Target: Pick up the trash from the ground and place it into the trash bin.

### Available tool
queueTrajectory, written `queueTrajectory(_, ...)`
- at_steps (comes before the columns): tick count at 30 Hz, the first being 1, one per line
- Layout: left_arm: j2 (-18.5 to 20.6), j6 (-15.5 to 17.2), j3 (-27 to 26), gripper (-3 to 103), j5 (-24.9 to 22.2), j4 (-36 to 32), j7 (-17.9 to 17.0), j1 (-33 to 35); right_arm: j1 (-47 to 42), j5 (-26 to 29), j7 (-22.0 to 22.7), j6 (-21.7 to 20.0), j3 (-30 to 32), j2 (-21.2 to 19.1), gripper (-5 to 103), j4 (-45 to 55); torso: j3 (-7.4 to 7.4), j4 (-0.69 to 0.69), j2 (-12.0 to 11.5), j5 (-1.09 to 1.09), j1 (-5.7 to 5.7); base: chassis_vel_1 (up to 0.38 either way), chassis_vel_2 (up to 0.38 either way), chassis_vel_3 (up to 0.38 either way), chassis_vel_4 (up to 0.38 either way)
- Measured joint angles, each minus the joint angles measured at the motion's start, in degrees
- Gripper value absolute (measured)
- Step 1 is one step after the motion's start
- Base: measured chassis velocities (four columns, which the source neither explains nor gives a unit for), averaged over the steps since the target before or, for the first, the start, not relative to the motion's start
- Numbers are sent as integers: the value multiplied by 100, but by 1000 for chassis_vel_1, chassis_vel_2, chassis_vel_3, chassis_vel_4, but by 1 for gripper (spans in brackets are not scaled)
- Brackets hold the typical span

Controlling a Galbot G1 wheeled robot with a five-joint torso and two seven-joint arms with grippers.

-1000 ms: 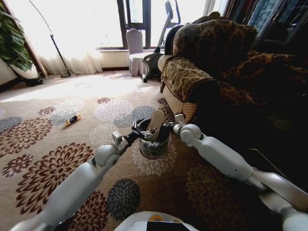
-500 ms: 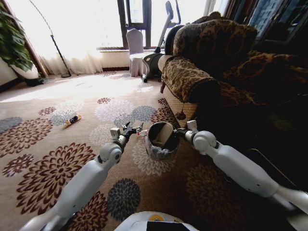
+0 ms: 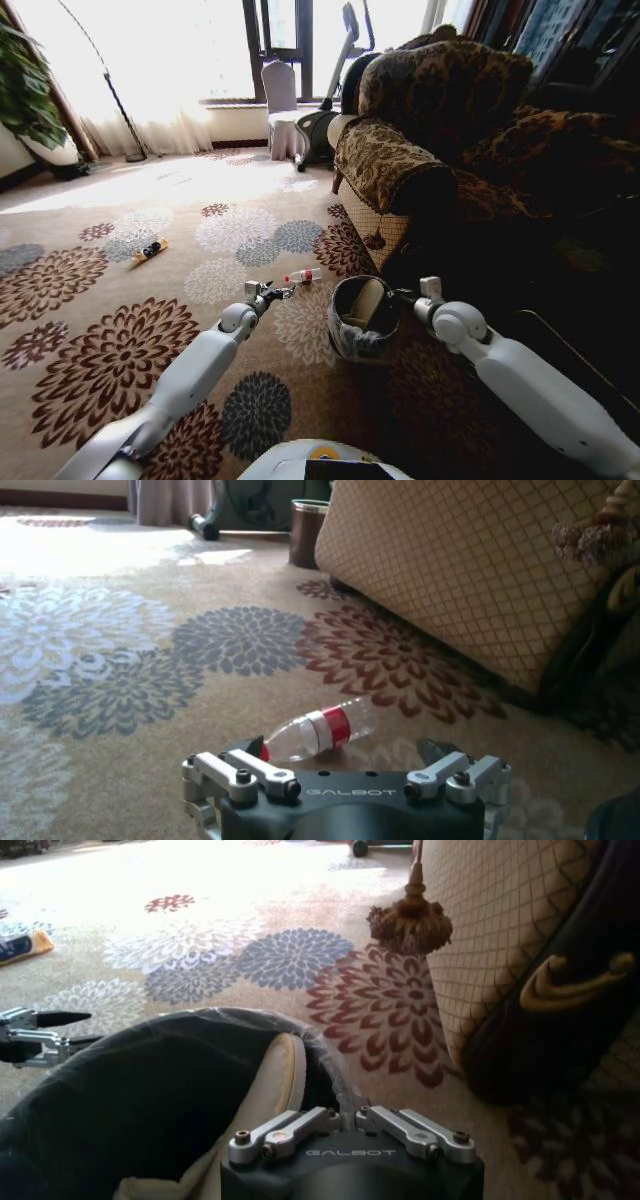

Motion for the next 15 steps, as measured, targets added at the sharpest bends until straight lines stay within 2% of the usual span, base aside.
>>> queueTrajectory(5, -113, -97, 85, 100, 177, 124, 60, -34, -168, -28, -15, 8, 76, -12, 2, 136, 1, 0, 0, 0, 0, -139, 134, 128, -135)
queueTrajectory(15, -162, -105, 112, 100, 197, 138, 61, -35, -153, -32, 13, 28, 37, 13, 2, 172, 2, 1, 0, -1, 1, -127, 134, 127, -126)
